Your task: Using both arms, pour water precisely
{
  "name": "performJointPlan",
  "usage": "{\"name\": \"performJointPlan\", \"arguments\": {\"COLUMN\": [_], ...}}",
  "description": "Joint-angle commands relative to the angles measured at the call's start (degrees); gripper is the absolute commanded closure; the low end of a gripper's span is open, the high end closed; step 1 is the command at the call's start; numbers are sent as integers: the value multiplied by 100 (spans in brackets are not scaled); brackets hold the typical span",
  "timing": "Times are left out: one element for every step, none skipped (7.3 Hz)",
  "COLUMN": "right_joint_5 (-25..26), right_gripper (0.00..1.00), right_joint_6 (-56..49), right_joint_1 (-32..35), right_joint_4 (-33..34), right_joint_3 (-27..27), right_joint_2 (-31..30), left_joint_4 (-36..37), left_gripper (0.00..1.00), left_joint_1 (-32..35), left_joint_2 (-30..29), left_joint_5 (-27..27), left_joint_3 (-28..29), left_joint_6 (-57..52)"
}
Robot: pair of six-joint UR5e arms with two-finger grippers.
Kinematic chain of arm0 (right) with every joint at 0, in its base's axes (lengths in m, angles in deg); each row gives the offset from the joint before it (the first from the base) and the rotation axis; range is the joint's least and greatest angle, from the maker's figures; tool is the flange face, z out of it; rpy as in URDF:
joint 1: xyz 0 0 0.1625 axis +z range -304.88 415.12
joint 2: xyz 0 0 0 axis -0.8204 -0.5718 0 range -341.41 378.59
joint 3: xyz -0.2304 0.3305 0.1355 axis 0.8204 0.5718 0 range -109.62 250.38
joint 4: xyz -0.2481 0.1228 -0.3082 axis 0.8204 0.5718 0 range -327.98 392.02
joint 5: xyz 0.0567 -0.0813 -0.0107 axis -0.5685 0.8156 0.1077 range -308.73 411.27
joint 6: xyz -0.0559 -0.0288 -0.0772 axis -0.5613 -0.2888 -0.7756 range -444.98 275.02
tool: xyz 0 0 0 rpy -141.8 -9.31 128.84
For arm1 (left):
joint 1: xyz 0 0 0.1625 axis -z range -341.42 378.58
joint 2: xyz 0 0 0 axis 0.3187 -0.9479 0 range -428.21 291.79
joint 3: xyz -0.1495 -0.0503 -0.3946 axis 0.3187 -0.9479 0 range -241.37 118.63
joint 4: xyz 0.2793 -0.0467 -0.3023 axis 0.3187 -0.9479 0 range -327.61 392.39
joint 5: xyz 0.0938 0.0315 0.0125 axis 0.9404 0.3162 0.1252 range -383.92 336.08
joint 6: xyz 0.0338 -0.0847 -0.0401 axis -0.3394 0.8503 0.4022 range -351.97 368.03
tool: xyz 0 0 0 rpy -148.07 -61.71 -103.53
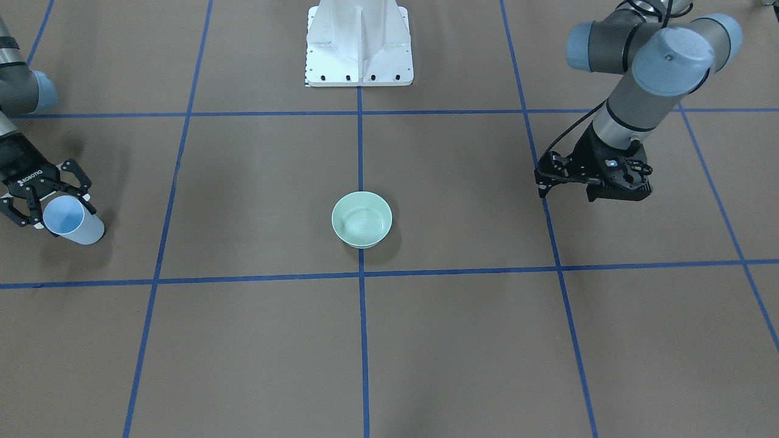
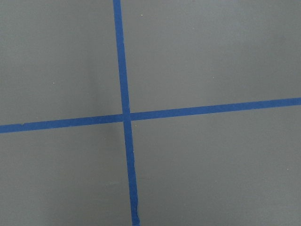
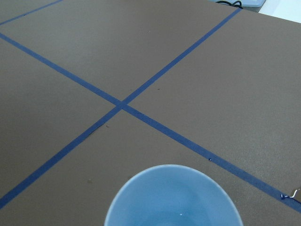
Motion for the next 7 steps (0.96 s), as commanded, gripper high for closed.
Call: {"name": "performJointPlan", "arguments": {"right_joint_5": [11,107,334,441,555,1078,1527], "right_gripper": [60,60,60,60,59,59,59], "right_joint_6": [5,14,14,14,14,23,31], "right_joint_1": [7,7,7,-54,-194,-622,-1044], "right_joint_4": [1210,2533,3687,4499,5116,5766,6799], "right_joint_3": [-896,-1860,-2609,-3025,-3195,-3388,-3729], "right_joint_2": [123,132,271,508,823,1192,1596], "left_joint_4": [0,0,0,0,0,0,9], "left_gripper": [1,1,1,1,1,1,1], "left_joint_1": [16,43,104,139,227,358,577], "left_joint_2": [-2,15,33,33,76,225,322], "left_joint_5": [0,0,0,9,9,0,-17], "left_joint_3": [0,17,52,105,192,193,245], "left_joint_6": [0,-17,-96,-114,-236,-794,-1209]}}
